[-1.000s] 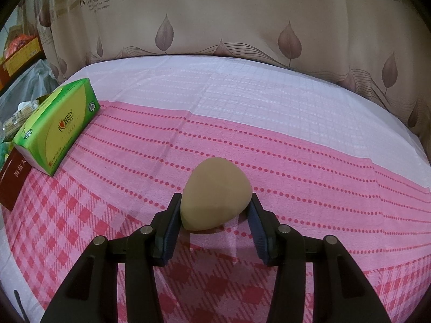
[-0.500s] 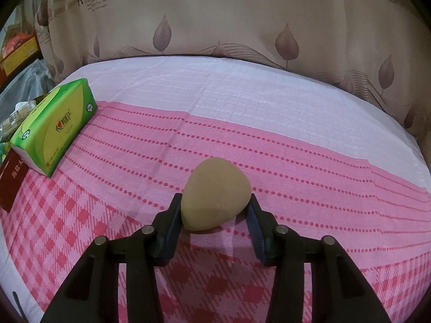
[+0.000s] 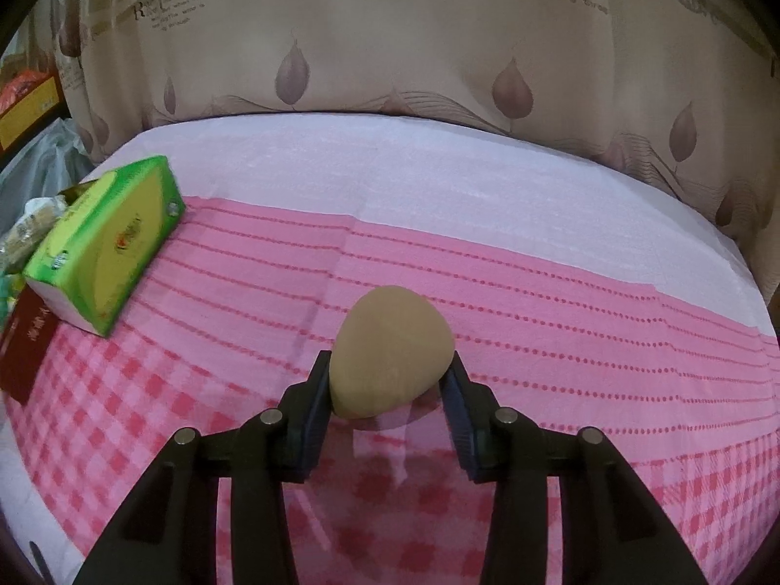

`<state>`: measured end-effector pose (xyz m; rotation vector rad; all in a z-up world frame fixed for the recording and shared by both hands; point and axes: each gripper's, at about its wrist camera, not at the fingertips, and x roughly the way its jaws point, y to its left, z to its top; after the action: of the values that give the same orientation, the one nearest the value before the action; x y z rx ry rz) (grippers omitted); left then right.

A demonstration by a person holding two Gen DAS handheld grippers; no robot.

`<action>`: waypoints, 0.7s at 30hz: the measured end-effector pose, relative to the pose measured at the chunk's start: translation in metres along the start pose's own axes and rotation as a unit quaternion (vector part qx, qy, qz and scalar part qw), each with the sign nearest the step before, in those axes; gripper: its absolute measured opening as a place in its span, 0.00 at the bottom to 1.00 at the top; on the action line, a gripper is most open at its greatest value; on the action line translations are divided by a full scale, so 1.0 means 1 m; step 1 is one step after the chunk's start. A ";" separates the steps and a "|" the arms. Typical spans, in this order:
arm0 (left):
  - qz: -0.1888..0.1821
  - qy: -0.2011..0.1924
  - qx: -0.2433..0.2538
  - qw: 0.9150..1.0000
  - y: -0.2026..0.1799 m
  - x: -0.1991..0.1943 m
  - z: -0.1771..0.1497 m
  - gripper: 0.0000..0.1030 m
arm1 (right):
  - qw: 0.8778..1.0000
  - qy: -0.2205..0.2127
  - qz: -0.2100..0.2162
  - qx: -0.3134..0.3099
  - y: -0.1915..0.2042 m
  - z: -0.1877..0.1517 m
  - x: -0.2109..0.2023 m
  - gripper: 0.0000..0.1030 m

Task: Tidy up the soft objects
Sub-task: 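Carry the tan sponge over the gold tin with the right tool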

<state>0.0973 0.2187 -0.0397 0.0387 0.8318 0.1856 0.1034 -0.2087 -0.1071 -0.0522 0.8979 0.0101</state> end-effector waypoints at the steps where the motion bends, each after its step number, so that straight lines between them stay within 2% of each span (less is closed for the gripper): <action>1: 0.001 0.001 0.000 1.000 0.000 0.000 0.000 0.56 | 1.000 -0.002 0.002 -0.001 0.005 0.002 -0.003 0.38; 5: 0.000 -0.001 -0.002 1.000 0.000 -0.001 0.000 0.57 | 1.000 -0.007 0.018 -0.011 0.033 0.019 -0.013 0.38; 21: 0.005 0.002 -0.012 1.000 0.005 -0.002 0.000 0.57 | 0.991 -0.035 0.094 -0.083 0.137 0.047 -0.055 0.38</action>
<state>0.0946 0.2237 -0.0376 0.0207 0.8326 0.2055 0.1012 -0.0686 -0.0405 -0.1213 0.8267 0.2621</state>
